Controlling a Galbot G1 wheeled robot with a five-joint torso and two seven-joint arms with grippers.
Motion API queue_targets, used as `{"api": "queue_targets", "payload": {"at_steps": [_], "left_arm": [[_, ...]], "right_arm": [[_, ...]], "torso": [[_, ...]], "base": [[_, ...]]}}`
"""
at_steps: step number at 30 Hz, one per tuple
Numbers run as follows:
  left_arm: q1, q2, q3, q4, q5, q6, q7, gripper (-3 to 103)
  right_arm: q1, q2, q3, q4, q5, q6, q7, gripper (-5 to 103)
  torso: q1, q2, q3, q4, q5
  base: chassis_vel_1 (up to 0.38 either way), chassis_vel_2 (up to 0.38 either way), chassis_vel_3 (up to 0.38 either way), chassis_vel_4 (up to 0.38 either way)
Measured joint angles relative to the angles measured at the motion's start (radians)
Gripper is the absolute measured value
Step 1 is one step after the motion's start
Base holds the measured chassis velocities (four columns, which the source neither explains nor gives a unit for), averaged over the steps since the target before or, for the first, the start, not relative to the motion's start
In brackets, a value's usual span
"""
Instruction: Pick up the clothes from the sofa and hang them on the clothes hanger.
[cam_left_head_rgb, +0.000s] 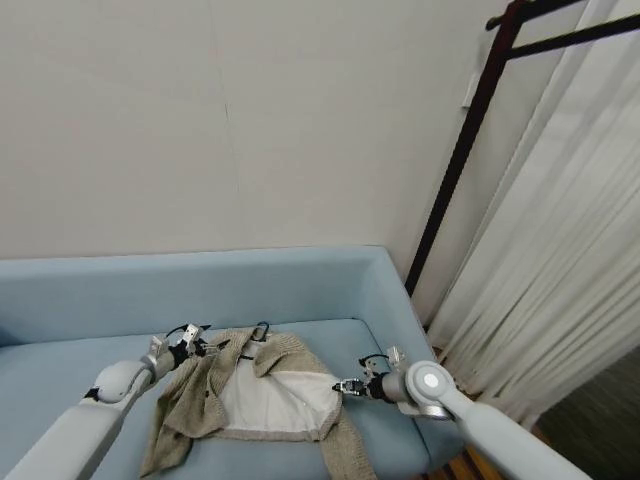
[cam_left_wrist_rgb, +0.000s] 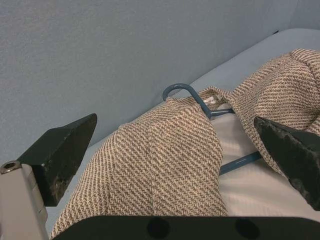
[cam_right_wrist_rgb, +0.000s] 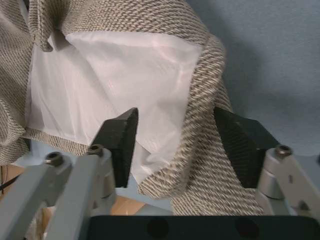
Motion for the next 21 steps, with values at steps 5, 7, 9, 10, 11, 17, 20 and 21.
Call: {"api": "queue_targets", "payload": {"at_steps": [5,7,9,10,11,17,20,21], "left_arm": [[0.012,0.002,-0.002,-0.009,0.001,0.0,0.0,100],[0.014,0.002,-0.004,-0.011,0.001,0.0,0.0,100],[0.021,0.004,-0.007,-0.014,0.001,0.0,0.0,100],[0.027,0.004,-0.01,-0.016,0.001,0.0,0.0,100],[0.027,0.004,-0.01,-0.016,0.001,0.0,0.0,100],[0.047,0.007,-0.023,-0.022,0.001,-0.005,0.001,100],[0.052,0.009,-0.026,-0.026,0.001,-0.007,0.005,100],[0.053,0.009,-0.026,-0.026,0.001,-0.007,0.006,100]], "right_arm": [[0.045,0.052,-0.016,-0.024,-0.028,0.0,-0.008,40],[0.054,0.059,-0.022,-0.025,-0.031,0.0,-0.009,29],[0.063,0.067,-0.035,-0.024,-0.042,0.0,-0.012,18],[0.064,0.072,-0.044,-0.018,-0.055,0.001,-0.017,18],[0.064,0.072,-0.044,-0.018,-0.055,0.001,-0.017,18],[0.045,0.067,-0.059,0.047,-0.107,0.001,-0.04,1],[0.028,0.059,-0.071,0.095,-0.139,0.001,-0.052,0],[0.021,0.058,-0.082,0.112,-0.166,0.001,-0.064,0]], "torso": [[0.0,0.0,0.0,0.0003,0.0],[0.0,0.0,0.0,0.0003,-0.0001],[0.0,0.0,0.0,0.0001,0.0],[0.0,0.0,0.0,0.0001,0.0],[0.0,0.0,0.0,0.0001,0.0],[0.0,0.0,0.0,0.0,-0.0001],[0.0,0.0,0.0,-0.0001,-0.0001],[0.0,0.0,0.0,0.0,-0.0001]], "base": [[0.0,0.0,0.0,0.0],[0.0,0.0,0.0,0.0],[0.0,0.0,0.0,0.0],[0.0,0.0,0.0,0.0],[0.0,0.0,0.0,0.0],[0.0,0.0,0.0,0.0],[0.0,0.0,0.0,0.0],[0.0,0.0,0.0,0.0]]}}
